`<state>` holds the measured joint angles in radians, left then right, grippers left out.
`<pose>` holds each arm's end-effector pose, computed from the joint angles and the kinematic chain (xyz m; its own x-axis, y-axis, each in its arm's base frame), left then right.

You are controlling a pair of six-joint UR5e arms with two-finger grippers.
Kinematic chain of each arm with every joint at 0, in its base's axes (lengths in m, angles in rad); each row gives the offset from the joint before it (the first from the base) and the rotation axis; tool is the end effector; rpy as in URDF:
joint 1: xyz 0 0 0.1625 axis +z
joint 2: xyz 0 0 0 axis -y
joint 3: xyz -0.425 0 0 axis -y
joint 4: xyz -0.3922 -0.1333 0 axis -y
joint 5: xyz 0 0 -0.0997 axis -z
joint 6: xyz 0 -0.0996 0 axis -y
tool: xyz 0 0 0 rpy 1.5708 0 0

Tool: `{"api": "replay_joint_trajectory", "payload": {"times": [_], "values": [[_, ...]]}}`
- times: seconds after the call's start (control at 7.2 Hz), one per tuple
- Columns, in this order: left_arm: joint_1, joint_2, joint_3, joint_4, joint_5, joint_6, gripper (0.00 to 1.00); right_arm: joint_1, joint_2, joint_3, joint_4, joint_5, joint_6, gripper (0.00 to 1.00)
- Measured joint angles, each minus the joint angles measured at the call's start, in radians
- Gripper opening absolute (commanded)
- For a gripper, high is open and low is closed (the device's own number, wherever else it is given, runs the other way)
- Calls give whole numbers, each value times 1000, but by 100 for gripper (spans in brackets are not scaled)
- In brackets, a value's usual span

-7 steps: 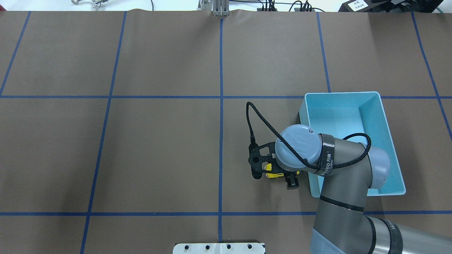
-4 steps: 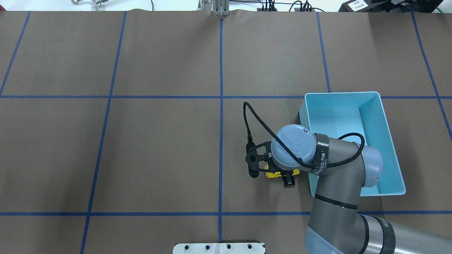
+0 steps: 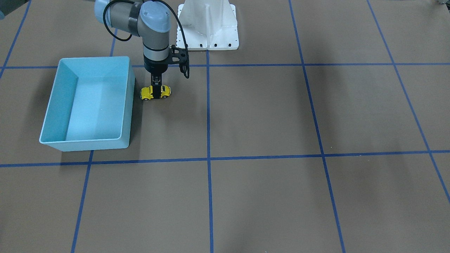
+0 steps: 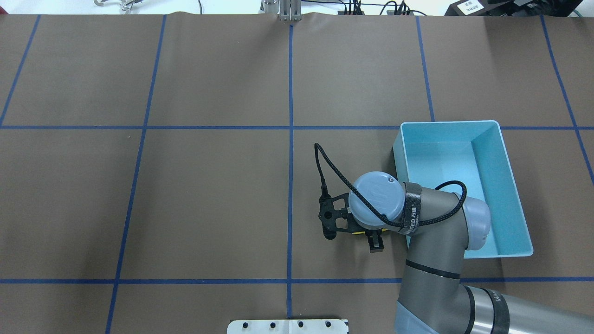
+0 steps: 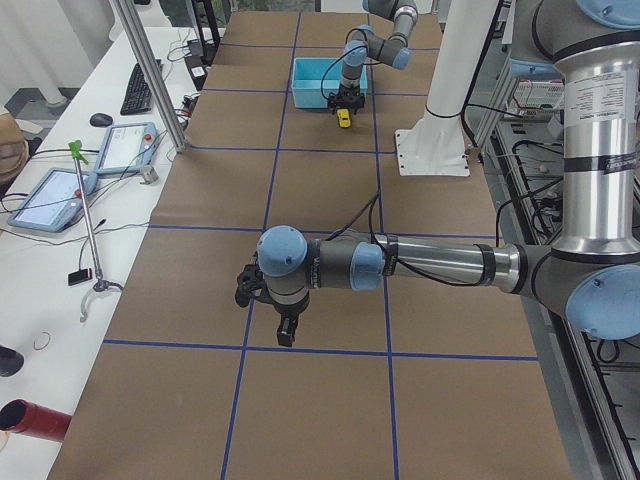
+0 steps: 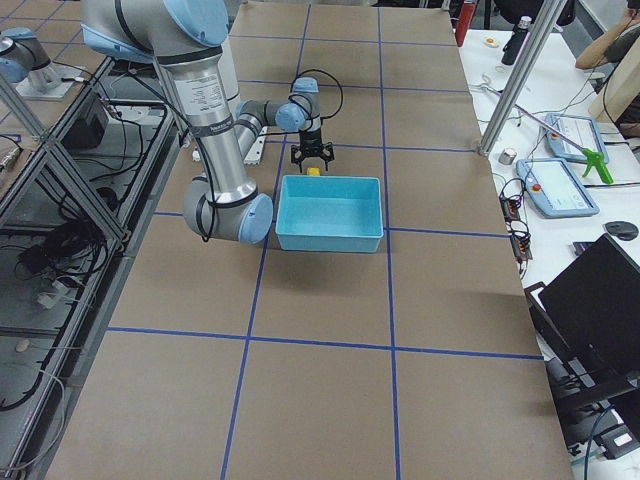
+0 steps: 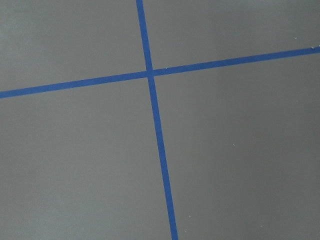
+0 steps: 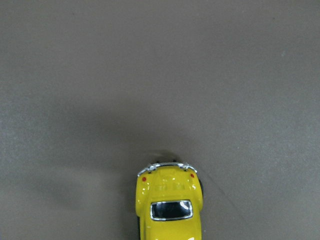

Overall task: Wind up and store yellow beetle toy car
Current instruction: 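Close the right gripper on the yellow car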

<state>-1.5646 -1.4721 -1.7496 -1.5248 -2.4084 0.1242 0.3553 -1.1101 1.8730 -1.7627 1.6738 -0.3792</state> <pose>-0.0565 -0.4513 0.6173 0.6632 0.1531 -0.7327 -0.0890 0.9880 0.1258 -0.5290 -0.3275 0.3016 -0.0190 -0.9926 -0.1197 0.8416 -0.0805 0.5341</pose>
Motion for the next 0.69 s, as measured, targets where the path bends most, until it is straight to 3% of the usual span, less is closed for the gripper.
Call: {"api": "replay_joint_trajectory", "payload": {"times": [0.28,0.42,0.56,0.69], "values": [[0,-3,0,0,0,0,100,-5,-1,-24,20,-2,0,98],[0,-3,1,0,0,0,100,-6,-3,-29,25,-3,0,36],[0,-4,1,0,0,0,100,-7,-3,-31,28,-3,0,0],[0,-5,1,0,0,0,100,-7,-4,-31,29,-3,0,0]]}}
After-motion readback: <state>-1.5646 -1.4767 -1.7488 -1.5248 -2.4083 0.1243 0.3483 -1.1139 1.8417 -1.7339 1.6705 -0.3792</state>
